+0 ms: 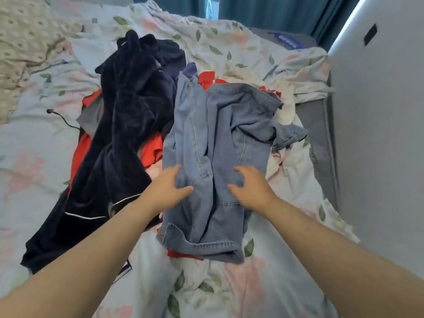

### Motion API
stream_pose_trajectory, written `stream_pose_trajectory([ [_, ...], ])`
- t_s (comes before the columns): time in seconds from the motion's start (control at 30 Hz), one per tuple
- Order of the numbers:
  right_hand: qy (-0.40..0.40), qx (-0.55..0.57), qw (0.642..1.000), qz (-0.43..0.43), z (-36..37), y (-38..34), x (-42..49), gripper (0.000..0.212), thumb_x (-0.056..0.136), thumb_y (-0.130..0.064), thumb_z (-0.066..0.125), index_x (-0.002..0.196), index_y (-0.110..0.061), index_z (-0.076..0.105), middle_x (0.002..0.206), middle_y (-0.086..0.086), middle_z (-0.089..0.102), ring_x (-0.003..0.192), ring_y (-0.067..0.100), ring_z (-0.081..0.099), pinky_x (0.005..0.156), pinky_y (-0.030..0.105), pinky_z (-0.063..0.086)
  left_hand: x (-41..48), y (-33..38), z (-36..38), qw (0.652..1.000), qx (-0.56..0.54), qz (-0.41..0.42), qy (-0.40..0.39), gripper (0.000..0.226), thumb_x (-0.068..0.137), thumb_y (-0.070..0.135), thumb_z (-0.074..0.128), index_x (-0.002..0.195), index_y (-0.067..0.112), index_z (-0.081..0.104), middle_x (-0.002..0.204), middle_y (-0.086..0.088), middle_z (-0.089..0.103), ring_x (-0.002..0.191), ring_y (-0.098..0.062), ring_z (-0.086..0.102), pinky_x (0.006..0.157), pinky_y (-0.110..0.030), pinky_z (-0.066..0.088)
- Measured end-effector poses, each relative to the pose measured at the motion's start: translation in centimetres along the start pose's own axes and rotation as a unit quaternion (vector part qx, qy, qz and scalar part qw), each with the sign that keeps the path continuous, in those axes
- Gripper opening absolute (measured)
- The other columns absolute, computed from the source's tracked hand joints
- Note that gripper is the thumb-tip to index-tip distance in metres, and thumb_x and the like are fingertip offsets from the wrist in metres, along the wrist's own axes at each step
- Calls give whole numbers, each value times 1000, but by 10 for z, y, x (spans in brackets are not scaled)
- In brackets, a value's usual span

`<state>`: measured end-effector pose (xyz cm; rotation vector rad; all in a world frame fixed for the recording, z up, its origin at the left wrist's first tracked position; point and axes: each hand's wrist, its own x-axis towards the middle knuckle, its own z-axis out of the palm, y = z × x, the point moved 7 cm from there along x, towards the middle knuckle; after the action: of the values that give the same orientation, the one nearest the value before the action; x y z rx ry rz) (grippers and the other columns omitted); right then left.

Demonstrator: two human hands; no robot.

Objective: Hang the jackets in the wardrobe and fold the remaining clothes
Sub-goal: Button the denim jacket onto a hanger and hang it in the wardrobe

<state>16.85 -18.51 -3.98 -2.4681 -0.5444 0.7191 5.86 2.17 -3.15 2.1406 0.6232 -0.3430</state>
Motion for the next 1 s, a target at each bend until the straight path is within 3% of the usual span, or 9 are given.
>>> stream_pose_trajectory([
  [0.17,54,153,984,76,45,18,45,86,86,-37,73,154,-18,24,155,7,33,140,24,37,115,34,30,48,-32,34,933,-337,-101,76,60,81,25,81,125,29,41,118,16,58,102,-9,63,87,-31,56],
  [0.27,38,263,961,82,73,20,54,94,80,-44,77,154,-22,23,151,1,45,135,18,47,114,40,38,61,-33,60,925,-360,-91,78,43,79,27,82,107,27,49,93,17,67,68,6,67,55,-15,54],
  [0.37,41,262,960,91,86,25,61,75,80,-45,77,142,-18,46,135,-1,60,121,16,58,105,35,47,66,-39,78,930,-349,-101,50,23,85,23,77,100,21,59,78,11,69,49,7,61,39,-10,41],
  [0.5,88,301,939,142,77,47,51,8,87,-15,68,94,-15,72,87,-1,72,85,18,67,73,26,55,55,-53,81,950,-274,-133,69,12,86,7,67,82,17,63,73,3,66,50,-3,58,37,-14,40],
  [0.63,51,356,912,195,80,70,7,19,90,-8,61,73,-16,67,55,-5,62,51,9,57,46,21,42,18,-67,88,961,-218,-155,71,8,84,5,65,77,9,64,70,-2,66,61,-16,61,44,-17,47],
  [0.7,9,351,911,217,90,78,-26,17,94,-21,62,85,-9,70,64,2,62,55,15,55,47,24,40,-8,-76,98,965,-201,-161,50,14,84,4,65,72,11,63,68,0,65,60,-14,59,44,-15,45],
  [0.8,-42,378,877,292,117,98,-88,47,95,-53,55,99,-8,68,81,6,67,67,23,60,56,31,48,-61,-89,132,967,-183,-172,-30,13,86,0,62,74,5,64,70,-6,65,64,-17,58,52,-20,45],
  [0.93,-76,384,851,350,142,116,-171,47,98,-53,49,109,-11,67,81,1,65,63,15,56,50,24,44,-145,-108,175,950,-209,-213,-88,8,88,-2,61,88,-4,69,84,-10,68,77,-18,58,71,-29,46],
  [1.0,-98,386,845,356,151,122,-209,41,99,-51,49,104,-14,67,78,-2,63,59,12,52,49,23,39,-187,-117,192,942,-215,-230,-119,13,89,-4,59,81,3,66,78,-9,63,74,-16,54,66,-27,43],
])
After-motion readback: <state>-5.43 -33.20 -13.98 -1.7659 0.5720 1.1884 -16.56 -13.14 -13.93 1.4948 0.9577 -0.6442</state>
